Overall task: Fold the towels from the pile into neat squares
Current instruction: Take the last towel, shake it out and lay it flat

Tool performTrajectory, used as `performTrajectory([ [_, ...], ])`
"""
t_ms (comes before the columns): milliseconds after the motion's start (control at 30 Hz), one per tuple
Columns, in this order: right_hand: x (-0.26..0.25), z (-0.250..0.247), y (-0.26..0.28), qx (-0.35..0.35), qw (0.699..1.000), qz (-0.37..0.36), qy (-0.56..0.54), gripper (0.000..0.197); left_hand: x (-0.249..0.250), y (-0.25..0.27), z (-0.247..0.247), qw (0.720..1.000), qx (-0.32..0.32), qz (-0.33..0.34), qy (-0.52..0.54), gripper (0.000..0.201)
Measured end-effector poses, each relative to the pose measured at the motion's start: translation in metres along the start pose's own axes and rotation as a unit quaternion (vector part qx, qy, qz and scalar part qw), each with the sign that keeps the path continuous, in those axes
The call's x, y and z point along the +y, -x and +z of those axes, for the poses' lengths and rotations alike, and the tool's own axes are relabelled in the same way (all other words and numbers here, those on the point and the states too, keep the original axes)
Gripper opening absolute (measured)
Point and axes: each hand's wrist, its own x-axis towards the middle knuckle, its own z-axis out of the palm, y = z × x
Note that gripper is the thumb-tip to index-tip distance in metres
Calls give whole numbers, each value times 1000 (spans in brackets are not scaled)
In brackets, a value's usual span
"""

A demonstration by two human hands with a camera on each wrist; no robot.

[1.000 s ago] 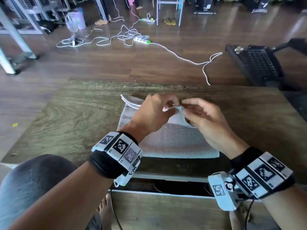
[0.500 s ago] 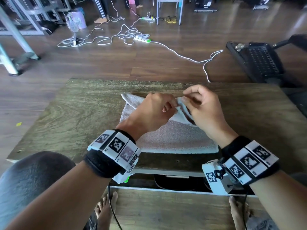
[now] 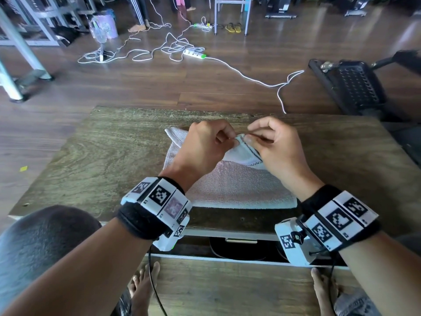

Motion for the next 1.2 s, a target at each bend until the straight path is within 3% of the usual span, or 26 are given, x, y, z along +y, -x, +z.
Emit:
performTrajectory([
  [400,-1,-9,7,-33,999,0,34,15,4,0,2,1000,-10,11,1,3],
  [1200,-2,-8,10,-24,998,2,50,14,6,0,3,999,-39,-10,15,6],
])
